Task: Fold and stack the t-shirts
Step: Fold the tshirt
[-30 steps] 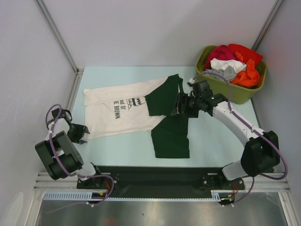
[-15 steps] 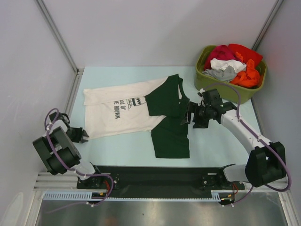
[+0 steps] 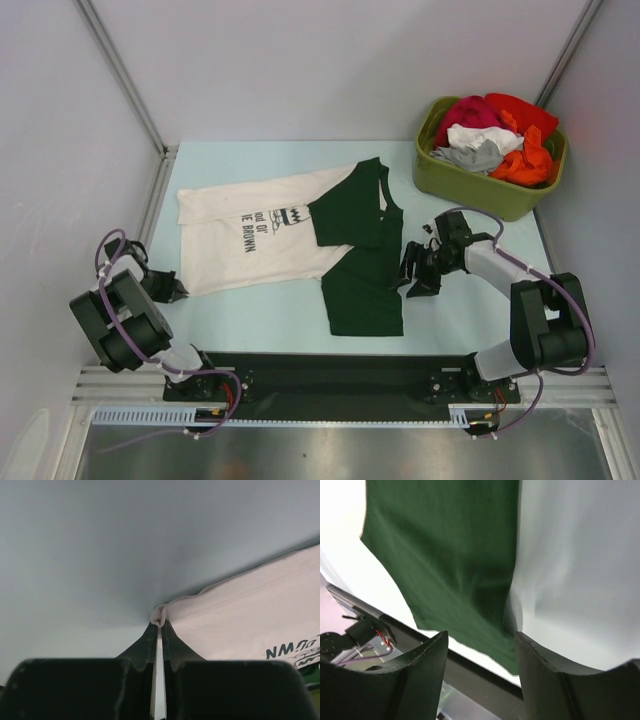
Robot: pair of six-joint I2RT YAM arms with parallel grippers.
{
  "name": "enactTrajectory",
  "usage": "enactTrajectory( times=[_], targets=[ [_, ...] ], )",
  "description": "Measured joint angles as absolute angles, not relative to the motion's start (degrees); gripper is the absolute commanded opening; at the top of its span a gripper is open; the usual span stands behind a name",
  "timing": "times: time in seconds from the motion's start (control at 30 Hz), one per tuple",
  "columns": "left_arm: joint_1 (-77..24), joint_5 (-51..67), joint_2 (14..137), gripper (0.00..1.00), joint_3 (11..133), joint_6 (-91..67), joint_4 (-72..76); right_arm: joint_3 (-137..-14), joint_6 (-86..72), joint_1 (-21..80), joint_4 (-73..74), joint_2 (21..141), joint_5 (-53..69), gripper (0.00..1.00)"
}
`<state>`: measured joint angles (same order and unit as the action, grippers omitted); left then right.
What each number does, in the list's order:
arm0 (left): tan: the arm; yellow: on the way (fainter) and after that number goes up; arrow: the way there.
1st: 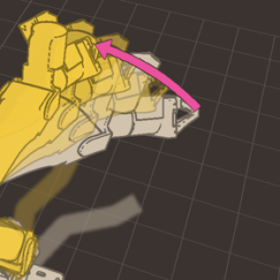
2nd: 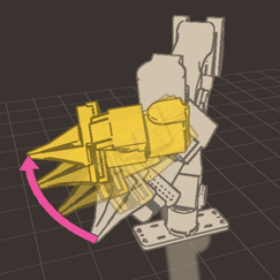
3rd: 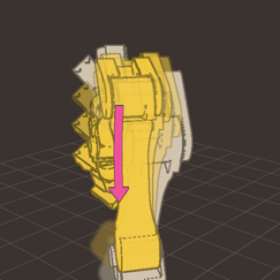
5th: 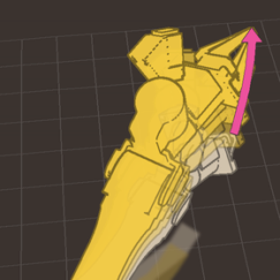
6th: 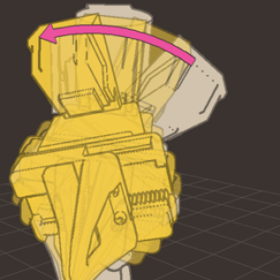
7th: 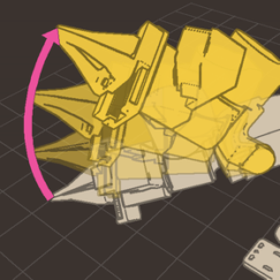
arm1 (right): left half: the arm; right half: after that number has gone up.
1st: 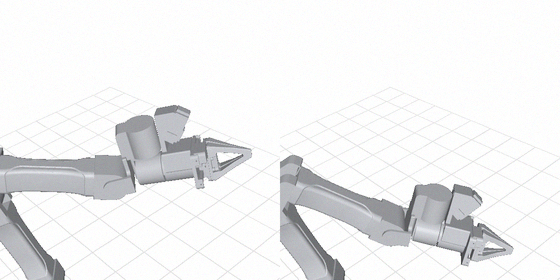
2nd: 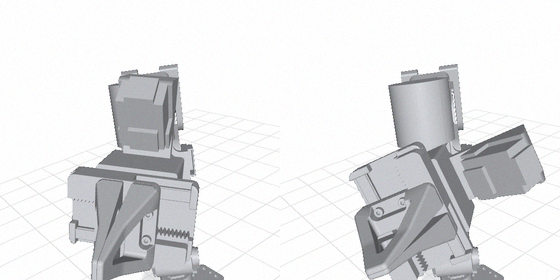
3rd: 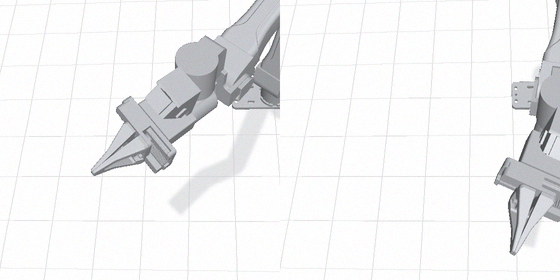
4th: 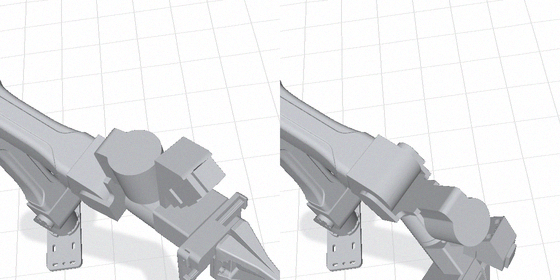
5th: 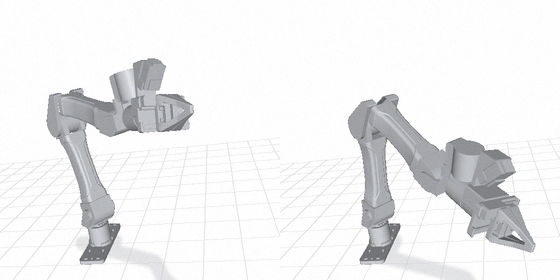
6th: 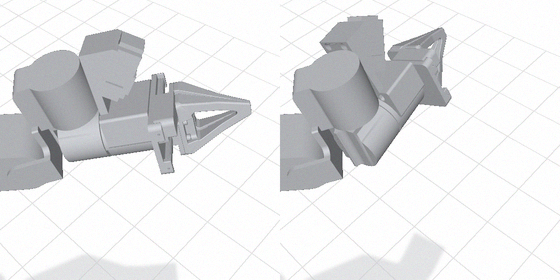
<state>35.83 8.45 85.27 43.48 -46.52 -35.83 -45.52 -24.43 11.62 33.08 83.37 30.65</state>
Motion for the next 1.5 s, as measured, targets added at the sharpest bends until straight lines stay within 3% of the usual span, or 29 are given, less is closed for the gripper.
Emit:
enactTrajectory(
  times=[0.37, 0.7, 1.1, 1.2, 1.33, 1.5],
  targets=[
    [35.83, 9.08, 85.06, 0.03, 43.44, -45.36, -35.66, -43.70, -30.04, 8.73, 21.47, 87.79, 31.62, 0.58],
    [35.83, 9.19, 84.36, 0.02, 43.05, -44.93, -35.46, -40.29, -30.15, 8.23, 20.12, 88.68, 34.52, 0.60],
    [35.86, 9.21, 84.31, 0.02, 42.85, -44.95, -35.27, -37.08, -30.02, 7.75, 15.73, 88.53, 41.10, 0.51],
    [35.86, 9.21, 84.31, 0.01, 42.85, -44.93, -35.27, -36.07, -29.91, 7.75, 15.73, 88.40, 41.56, 0.42],
    [35.86, 9.21, 84.31, 0.00, 42.85, -44.93, -35.27, -35.38, -29.76, 7.75, 15.77, 88.27, 41.91, 0.03],
    [35.86, 9.21, 84.25, 0.00, 42.85, -44.93, -35.29, -34.94, -29.93, 7.75, 16.49, 86.24, 42.09, 0.00]
  ],
)
